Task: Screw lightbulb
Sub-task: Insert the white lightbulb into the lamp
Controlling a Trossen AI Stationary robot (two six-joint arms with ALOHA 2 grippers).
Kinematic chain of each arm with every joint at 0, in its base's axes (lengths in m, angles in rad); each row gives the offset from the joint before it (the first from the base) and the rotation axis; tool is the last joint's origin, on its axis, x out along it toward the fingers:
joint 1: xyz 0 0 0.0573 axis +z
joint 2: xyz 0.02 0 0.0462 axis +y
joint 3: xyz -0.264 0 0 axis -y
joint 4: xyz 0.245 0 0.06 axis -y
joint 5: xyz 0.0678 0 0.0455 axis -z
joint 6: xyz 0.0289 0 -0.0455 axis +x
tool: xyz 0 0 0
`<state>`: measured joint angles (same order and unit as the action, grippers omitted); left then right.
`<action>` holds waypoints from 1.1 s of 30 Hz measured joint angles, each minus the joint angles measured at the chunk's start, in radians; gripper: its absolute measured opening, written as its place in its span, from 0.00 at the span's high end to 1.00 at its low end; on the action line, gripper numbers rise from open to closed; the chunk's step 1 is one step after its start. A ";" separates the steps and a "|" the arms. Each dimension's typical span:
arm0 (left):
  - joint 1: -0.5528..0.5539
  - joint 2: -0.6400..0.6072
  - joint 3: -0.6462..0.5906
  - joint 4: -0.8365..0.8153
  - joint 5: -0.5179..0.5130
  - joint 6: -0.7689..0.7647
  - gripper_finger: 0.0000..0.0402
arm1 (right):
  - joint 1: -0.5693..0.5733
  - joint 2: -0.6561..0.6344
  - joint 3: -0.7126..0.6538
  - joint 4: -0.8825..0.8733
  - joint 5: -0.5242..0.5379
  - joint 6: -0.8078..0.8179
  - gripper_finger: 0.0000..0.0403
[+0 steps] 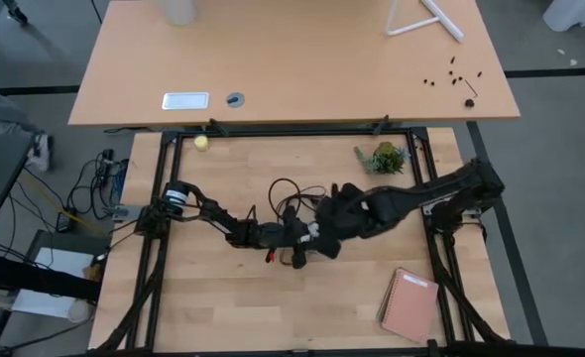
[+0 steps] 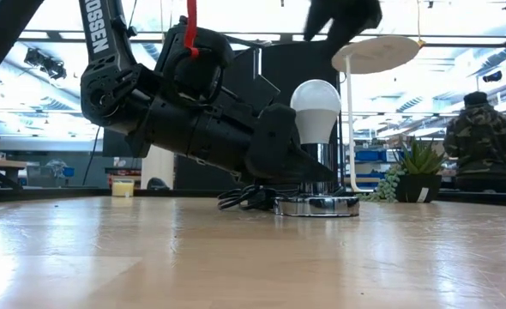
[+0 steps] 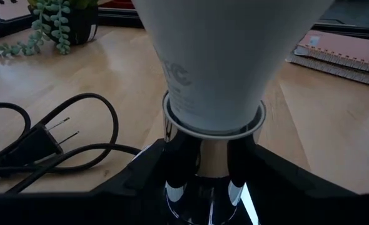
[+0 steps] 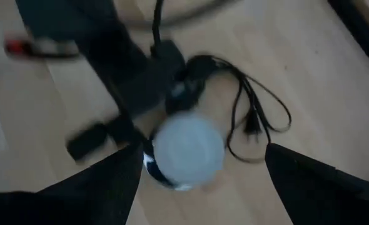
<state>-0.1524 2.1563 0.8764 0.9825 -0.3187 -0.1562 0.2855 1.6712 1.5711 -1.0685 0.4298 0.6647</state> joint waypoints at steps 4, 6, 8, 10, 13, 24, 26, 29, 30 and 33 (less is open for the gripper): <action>0.000 0.000 0.000 0.002 0.001 0.001 0.53 | 0.044 -0.051 -0.168 0.080 0.006 0.006 0.15; 0.000 0.000 0.000 0.001 0.002 0.014 0.53 | 0.061 -0.086 -0.276 0.189 0.015 -0.011 0.15; 0.000 0.000 0.000 0.002 0.006 0.018 0.53 | 0.071 -0.127 -0.396 0.342 0.025 -0.022 0.15; 0.000 0.000 0.000 0.002 0.015 0.019 0.53 | 0.074 -0.162 -0.517 0.485 0.027 -0.047 0.15; 0.000 0.000 0.000 0.004 0.021 0.022 0.53 | 0.074 -0.207 -0.687 0.740 0.036 -0.110 0.15; 0.000 0.001 0.000 0.004 0.058 0.059 0.53 | -0.013 -0.217 -0.959 1.259 -0.038 -0.381 0.18; 0.000 0.001 0.000 0.000 0.046 0.048 0.53 | -0.031 -0.219 -0.957 1.258 -0.084 -0.409 0.19; -0.002 0.000 0.002 -0.015 0.011 0.042 0.53 | -0.046 -0.219 -0.952 1.256 -0.176 -0.429 0.19; -0.002 0.000 0.002 -0.022 0.007 0.039 0.53 | -0.046 -0.219 -0.952 1.256 -0.194 -0.433 0.19; -0.002 0.000 0.002 -0.042 -0.002 0.020 0.53 | -0.037 -0.220 -0.952 1.237 -0.219 -0.441 0.19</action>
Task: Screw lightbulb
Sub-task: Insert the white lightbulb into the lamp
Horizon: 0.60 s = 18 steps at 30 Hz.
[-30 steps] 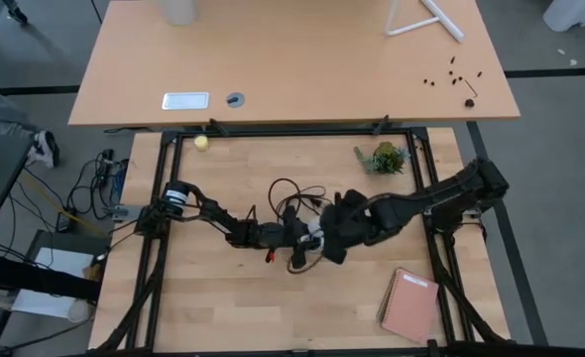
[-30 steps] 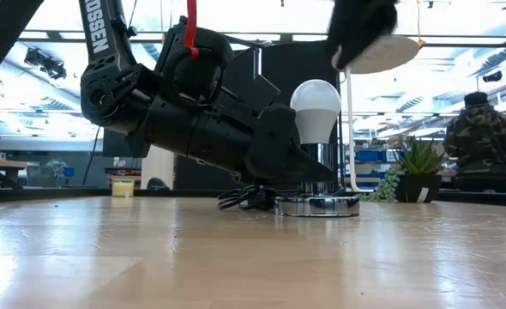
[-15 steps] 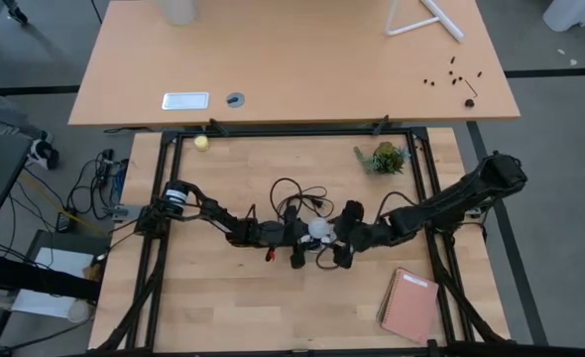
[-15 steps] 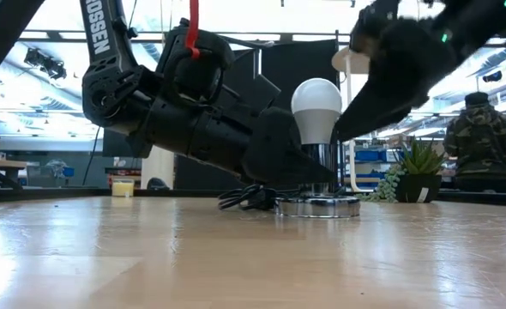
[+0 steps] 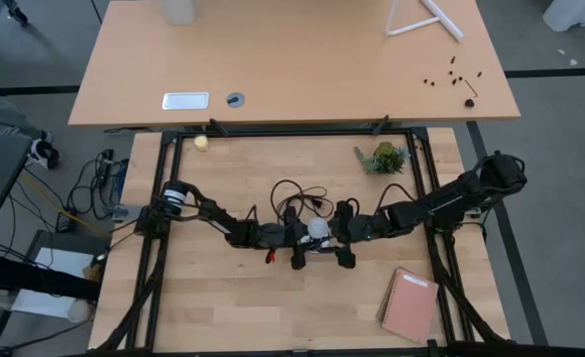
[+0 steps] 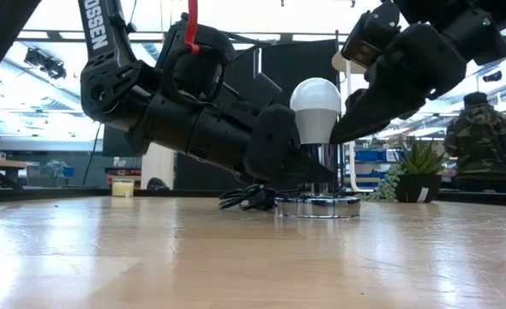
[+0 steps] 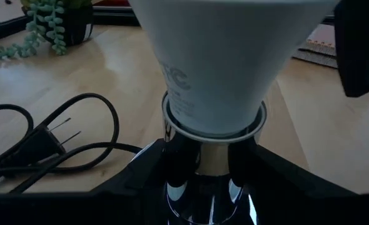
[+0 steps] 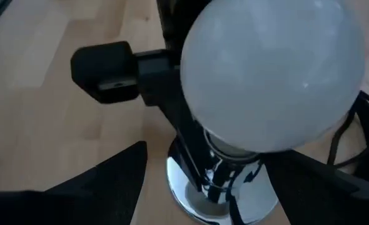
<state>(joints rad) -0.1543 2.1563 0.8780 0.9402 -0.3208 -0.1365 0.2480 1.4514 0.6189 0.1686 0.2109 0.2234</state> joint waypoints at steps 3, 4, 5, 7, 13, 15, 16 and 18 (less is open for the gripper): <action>0.000 0.000 0.001 -0.014 -0.010 -0.003 0.53 | 0.021 -0.013 0.000 -0.017 -0.027 -0.012 0.19; 0.000 -0.001 0.000 -0.016 -0.016 -0.004 0.53 | 0.032 -0.021 0.000 -0.020 -0.051 -0.014 0.19; 0.000 -0.001 0.000 -0.017 -0.023 -0.006 0.53 | 0.045 -0.031 0.000 -0.017 -0.071 -0.013 0.19; 0.001 -0.001 0.000 -0.017 -0.031 -0.007 0.53 | 0.074 -0.058 0.000 -0.016 -0.087 0.007 0.19; 0.002 -0.001 0.000 -0.017 -0.032 0.001 0.53 | 0.131 -0.140 0.001 -0.114 0.002 0.033 0.20; 0.003 -0.001 -0.001 -0.016 -0.026 0.011 0.53 | 0.118 -0.151 0.001 -0.176 0.075 0.042 0.21; 0.003 -0.001 -0.001 -0.015 -0.024 0.019 0.53 | 0.108 -0.152 0.001 -0.189 0.097 0.045 0.21; 0.002 -0.001 -0.001 -0.015 -0.019 0.025 0.53 | 0.083 -0.145 0.000 -0.193 0.106 0.045 0.22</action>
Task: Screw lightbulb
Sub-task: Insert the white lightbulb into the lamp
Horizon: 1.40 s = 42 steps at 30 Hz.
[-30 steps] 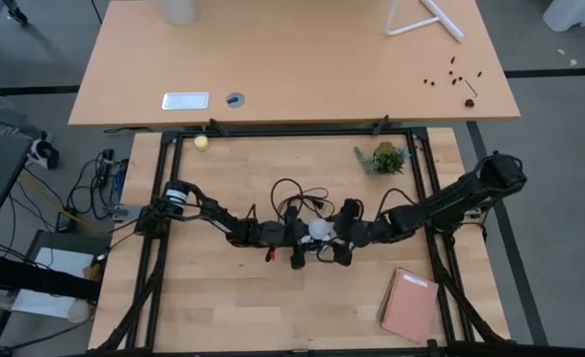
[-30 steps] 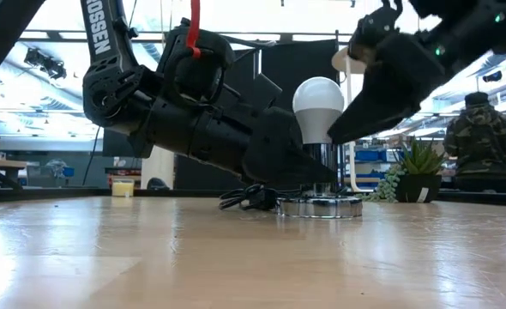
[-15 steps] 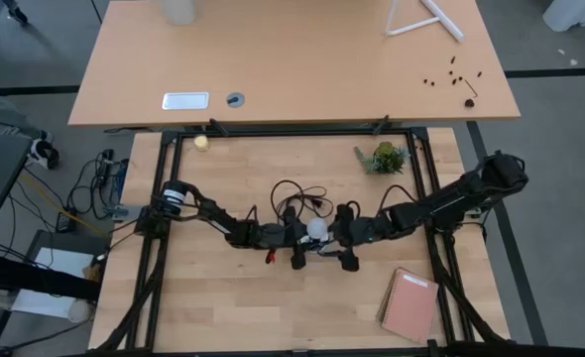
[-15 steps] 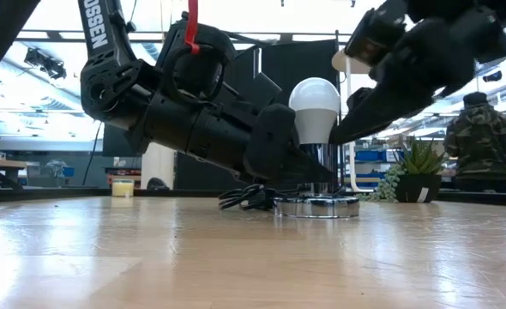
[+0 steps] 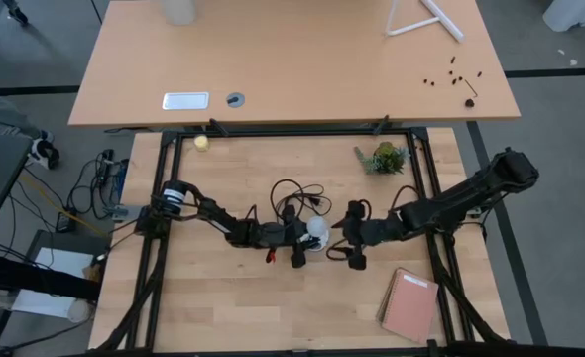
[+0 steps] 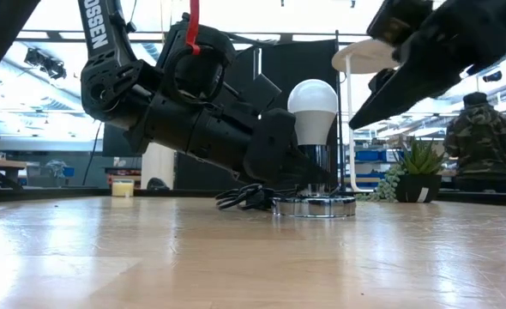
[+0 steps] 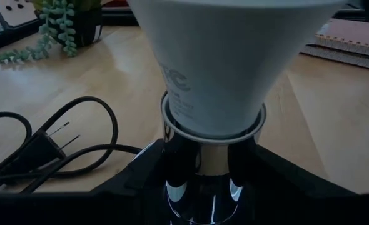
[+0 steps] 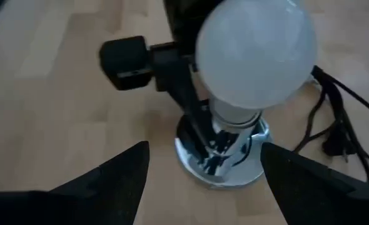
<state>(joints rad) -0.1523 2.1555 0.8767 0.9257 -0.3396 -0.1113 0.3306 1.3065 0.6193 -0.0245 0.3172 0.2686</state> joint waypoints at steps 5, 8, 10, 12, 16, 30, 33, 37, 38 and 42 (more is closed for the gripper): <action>-0.001 0.000 -0.002 0.005 0.042 0.027 0.53 | -0.070 0.032 0.006 -0.020 -0.052 -0.077 0.23; -0.001 0.000 -0.002 0.010 0.046 0.027 0.53 | -0.105 0.046 0.095 -0.219 -0.118 -0.081 0.23; -0.001 0.000 -0.002 0.010 0.047 0.027 0.53 | -0.117 0.065 0.174 -0.376 -0.120 -0.082 0.23; -0.001 0.000 -0.002 0.016 0.050 0.032 0.53 | -0.121 0.085 0.246 -0.451 -0.120 -0.105 0.23; -0.003 0.001 -0.002 0.031 0.064 0.050 0.53 | -0.127 0.124 0.350 -0.510 -0.156 -0.143 0.23; -0.007 0.006 0.021 0.086 0.157 0.106 0.53 | -0.126 0.344 0.660 -0.792 -0.212 -0.115 0.19; -0.008 0.007 0.035 0.084 0.140 0.105 0.53 | -0.123 0.367 0.705 -0.808 -0.228 -0.110 0.19; -0.008 0.008 0.061 0.067 0.124 0.103 0.53 | -0.122 0.406 0.740 -0.840 -0.237 -0.107 0.18; -0.008 0.008 0.067 0.064 0.121 0.102 0.53 | -0.122 0.412 0.750 -0.846 -0.236 -0.107 0.17; -0.007 0.008 0.092 0.052 0.114 0.097 0.53 | -0.121 0.414 0.763 -0.858 -0.212 -0.108 0.18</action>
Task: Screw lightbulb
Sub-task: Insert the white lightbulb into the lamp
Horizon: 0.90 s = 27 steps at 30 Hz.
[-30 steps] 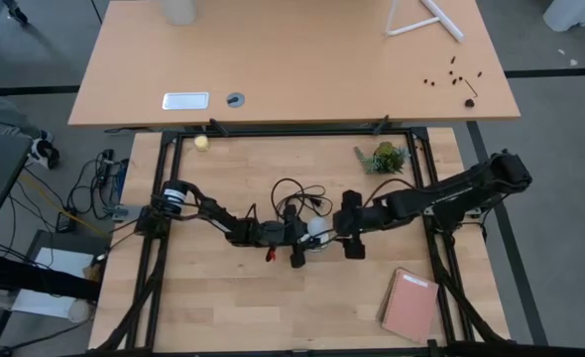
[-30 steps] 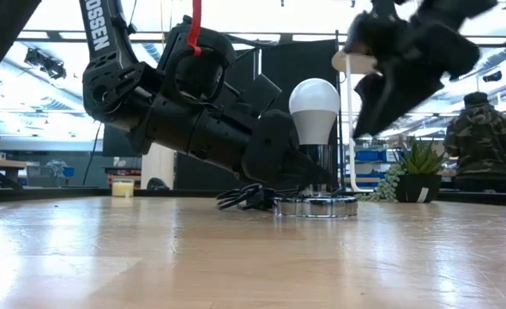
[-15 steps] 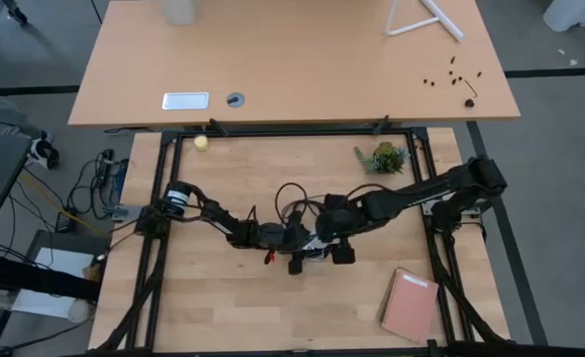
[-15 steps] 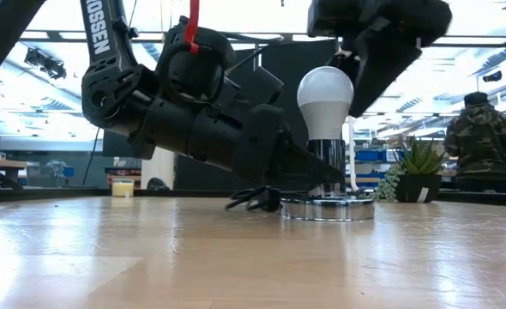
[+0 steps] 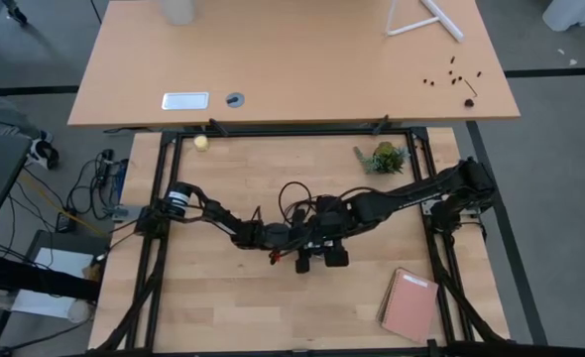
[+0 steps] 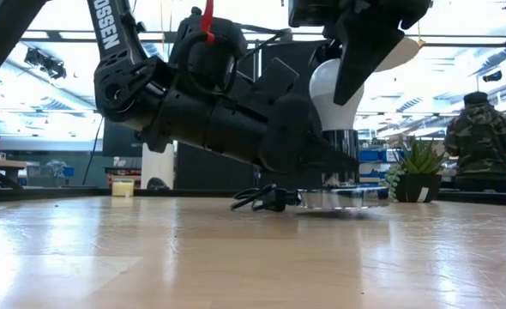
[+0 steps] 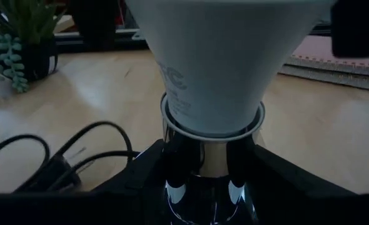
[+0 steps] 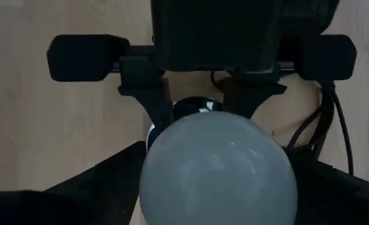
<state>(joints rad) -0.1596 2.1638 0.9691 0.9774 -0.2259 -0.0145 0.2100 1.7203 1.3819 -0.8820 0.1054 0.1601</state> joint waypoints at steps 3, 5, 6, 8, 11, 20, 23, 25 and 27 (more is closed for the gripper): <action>0.000 -0.001 0.016 -0.041 -0.007 -0.017 0.53 | 0.000 0.000 0.000 -0.020 0.001 0.000 0.19; 0.000 -0.001 0.025 -0.046 -0.009 -0.018 0.53 | 0.000 0.000 0.002 -0.035 0.001 -0.002 0.20; 0.000 -0.001 0.029 -0.045 -0.009 -0.018 0.53 | 0.000 0.000 0.002 -0.042 0.001 -0.004 0.21; 0.001 -0.003 0.039 -0.060 -0.011 -0.022 0.53 | 0.000 0.000 0.003 -0.048 0.001 -0.012 0.22; 0.002 -0.003 0.050 -0.097 -0.011 -0.041 0.53 | 0.000 0.000 0.003 -0.058 0.001 -0.046 0.23; 0.002 -0.003 0.061 -0.120 -0.052 -0.081 0.53 | -0.011 0.000 0.003 -0.062 0.029 -0.079 0.29; 0.002 -0.003 0.061 -0.120 -0.103 -0.099 0.53 | -0.024 0.000 0.003 -0.064 0.055 -0.014 0.30; 0.002 -0.004 0.061 -0.119 -0.132 -0.099 0.53 | -0.034 0.000 0.003 -0.065 0.073 0.034 0.30; 0.001 -0.004 0.061 -0.119 -0.162 -0.102 0.53 | -0.042 0.000 0.003 -0.065 0.087 0.087 0.30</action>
<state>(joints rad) -0.1588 2.1597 1.0298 0.8581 -0.3874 -0.1165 0.1685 1.7203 1.3846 -0.9466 0.1922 0.2470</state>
